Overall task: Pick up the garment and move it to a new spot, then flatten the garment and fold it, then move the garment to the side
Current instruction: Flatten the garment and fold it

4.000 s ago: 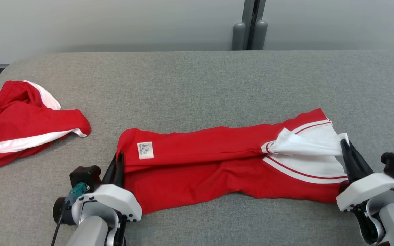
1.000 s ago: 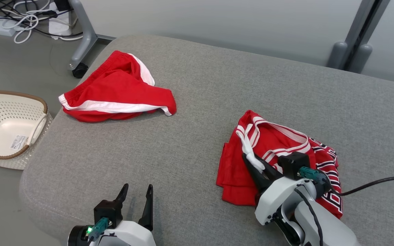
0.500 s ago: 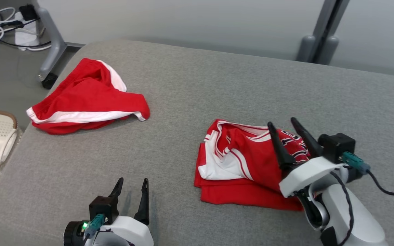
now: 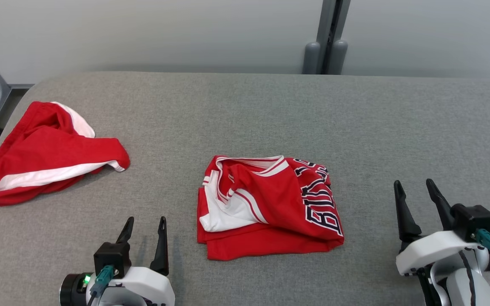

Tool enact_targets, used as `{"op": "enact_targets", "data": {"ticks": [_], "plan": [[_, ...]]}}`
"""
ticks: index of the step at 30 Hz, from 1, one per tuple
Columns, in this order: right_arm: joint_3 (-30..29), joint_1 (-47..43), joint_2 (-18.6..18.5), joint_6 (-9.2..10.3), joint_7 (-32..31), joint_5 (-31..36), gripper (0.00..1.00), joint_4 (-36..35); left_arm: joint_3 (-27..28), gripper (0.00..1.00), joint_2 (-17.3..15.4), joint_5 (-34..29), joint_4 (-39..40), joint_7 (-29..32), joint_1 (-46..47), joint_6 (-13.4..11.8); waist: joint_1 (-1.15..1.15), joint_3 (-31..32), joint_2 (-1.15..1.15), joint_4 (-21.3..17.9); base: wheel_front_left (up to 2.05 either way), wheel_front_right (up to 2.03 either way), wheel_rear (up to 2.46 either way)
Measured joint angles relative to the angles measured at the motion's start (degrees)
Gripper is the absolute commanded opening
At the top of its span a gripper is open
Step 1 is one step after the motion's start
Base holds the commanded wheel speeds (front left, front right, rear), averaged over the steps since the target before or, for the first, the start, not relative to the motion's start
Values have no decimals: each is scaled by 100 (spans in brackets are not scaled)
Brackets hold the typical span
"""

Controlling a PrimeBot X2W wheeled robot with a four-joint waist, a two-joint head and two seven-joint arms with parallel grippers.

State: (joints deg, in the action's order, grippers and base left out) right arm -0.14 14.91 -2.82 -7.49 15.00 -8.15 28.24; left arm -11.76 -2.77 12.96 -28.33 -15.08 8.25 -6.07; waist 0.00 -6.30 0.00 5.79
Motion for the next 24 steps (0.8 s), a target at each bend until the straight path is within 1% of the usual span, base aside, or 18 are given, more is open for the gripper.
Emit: {"op": "enact_targets", "data": {"ticks": [5, 7, 12, 17, 24], "plan": [[-157, -298, 2, 0, 0, -19, 100, -20, 179, 100, -5, -250, 47, -1, -174, 101, 0, 144, 0, -181, 0, 0, 0], [-175, -430, 7, 0, 0, -146, 100, -1, 253, 100, -3, -299, 60, -1, -292, 133, 0, 214, 0, -235, 0, 0, 0], [-111, -719, 7, 0, 0, -219, 100, 26, 441, 100, -2, -360, 74, -1, -520, 196, 0, 384, 0, -347, 0, 0, 0], [-33, -828, 4, 0, -1, -300, 100, 40, 675, 100, -2, -381, 122, -1, -719, 215, 0, 496, 0, -463, 0, 0, 0], [107, -822, 3, 0, 0, -355, 100, 49, 587, 100, -1, -279, 165, -1, -746, 223, 0, 439, 0, -444, 0, 0, 0]]}}
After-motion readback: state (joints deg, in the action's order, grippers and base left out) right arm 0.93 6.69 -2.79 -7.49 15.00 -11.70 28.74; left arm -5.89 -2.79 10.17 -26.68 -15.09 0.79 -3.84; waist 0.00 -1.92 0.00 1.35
